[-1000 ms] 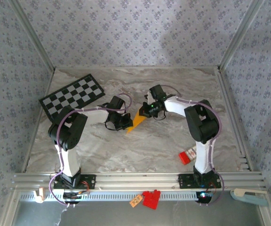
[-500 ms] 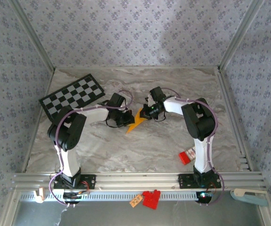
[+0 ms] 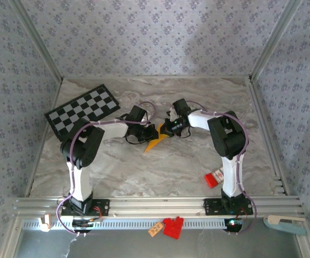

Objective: Fold a paper plane with a square sheet of paper (pick it up from the middle)
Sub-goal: Fold the wing for the fifth time at the center of the table.

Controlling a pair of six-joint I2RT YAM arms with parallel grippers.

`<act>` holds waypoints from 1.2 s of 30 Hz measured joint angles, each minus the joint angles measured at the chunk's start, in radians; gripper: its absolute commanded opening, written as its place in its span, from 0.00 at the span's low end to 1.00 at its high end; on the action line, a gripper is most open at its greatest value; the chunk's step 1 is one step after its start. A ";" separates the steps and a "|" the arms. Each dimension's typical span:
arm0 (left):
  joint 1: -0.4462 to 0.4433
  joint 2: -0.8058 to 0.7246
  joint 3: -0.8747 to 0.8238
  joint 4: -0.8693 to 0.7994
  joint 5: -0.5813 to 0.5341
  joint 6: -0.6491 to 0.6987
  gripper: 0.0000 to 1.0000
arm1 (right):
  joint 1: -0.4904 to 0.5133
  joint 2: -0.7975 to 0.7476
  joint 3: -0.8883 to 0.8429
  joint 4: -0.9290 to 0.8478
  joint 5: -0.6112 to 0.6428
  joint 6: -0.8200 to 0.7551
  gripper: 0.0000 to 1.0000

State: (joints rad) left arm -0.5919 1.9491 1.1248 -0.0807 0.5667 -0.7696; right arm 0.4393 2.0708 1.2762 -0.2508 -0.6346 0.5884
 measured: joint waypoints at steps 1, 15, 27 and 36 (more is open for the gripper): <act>0.000 0.009 0.002 0.001 0.002 0.000 0.05 | -0.001 0.000 0.000 0.000 -0.002 0.000 0.02; -0.006 0.022 -0.039 0.060 0.003 0.018 0.00 | -0.003 0.016 0.029 -0.042 -0.005 -0.001 0.01; 0.010 -0.170 -0.246 -0.033 -0.014 0.047 0.00 | 0.001 0.020 0.041 -0.064 -0.007 -0.010 0.01; 0.034 -0.216 -0.174 -0.058 -0.029 0.023 0.01 | 0.001 0.020 0.041 -0.064 -0.009 -0.013 0.02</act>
State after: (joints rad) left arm -0.5583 1.7332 0.9512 -0.1383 0.5377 -0.7471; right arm 0.4400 2.0911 1.3174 -0.3145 -0.6434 0.5758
